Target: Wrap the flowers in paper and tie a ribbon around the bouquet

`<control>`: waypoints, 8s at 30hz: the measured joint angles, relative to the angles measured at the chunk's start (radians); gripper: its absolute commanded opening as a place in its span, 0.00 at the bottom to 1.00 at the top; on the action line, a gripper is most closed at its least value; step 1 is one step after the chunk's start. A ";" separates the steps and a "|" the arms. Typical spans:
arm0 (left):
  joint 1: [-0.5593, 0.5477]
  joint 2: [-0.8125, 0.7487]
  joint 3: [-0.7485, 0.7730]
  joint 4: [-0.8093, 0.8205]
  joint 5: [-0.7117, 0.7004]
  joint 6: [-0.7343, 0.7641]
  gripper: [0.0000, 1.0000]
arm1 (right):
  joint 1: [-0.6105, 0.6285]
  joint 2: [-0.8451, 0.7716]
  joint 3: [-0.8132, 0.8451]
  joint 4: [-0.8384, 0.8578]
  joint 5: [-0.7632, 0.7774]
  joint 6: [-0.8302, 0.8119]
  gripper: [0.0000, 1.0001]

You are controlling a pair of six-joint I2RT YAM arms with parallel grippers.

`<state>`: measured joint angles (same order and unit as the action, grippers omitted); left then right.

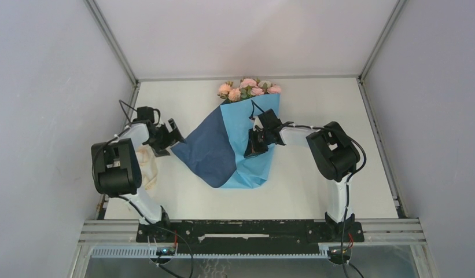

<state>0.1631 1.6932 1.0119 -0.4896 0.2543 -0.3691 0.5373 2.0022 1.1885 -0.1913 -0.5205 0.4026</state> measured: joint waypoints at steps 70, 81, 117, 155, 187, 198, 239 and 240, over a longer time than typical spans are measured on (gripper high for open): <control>-0.809 0.564 1.020 0.095 0.373 0.005 0.00 | -0.321 -0.021 -0.242 0.327 -0.262 0.249 0.00; -0.740 0.798 1.023 0.200 0.304 -0.077 0.00 | -0.291 -0.130 -0.332 0.337 -0.161 0.315 0.27; -0.750 0.820 1.054 0.153 0.263 -0.014 0.35 | -0.278 -0.100 -0.074 -0.045 -0.039 0.119 0.00; -1.269 0.276 0.404 -0.143 -0.015 0.827 0.51 | -0.366 -0.188 -0.273 0.211 -0.061 0.235 0.00; -1.355 0.117 0.228 -0.143 -0.221 0.980 0.47 | -0.354 -0.217 -0.317 0.192 -0.046 0.231 0.00; -1.194 0.162 0.432 -0.124 -0.197 0.891 0.54 | -0.354 -0.257 -0.317 0.195 0.004 0.204 0.19; -0.921 0.007 0.470 -0.336 -0.125 0.845 0.93 | -0.372 -0.067 -0.254 0.267 -0.207 0.156 0.00; -0.826 -0.058 0.443 -0.336 -0.139 0.838 0.93 | -0.372 -0.073 -0.254 0.259 -0.201 0.152 0.00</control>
<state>-0.6628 1.6356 1.4548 -0.8261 0.1154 0.4690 0.1654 1.9293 0.9344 0.0673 -0.7219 0.5545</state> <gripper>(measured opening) 0.924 0.006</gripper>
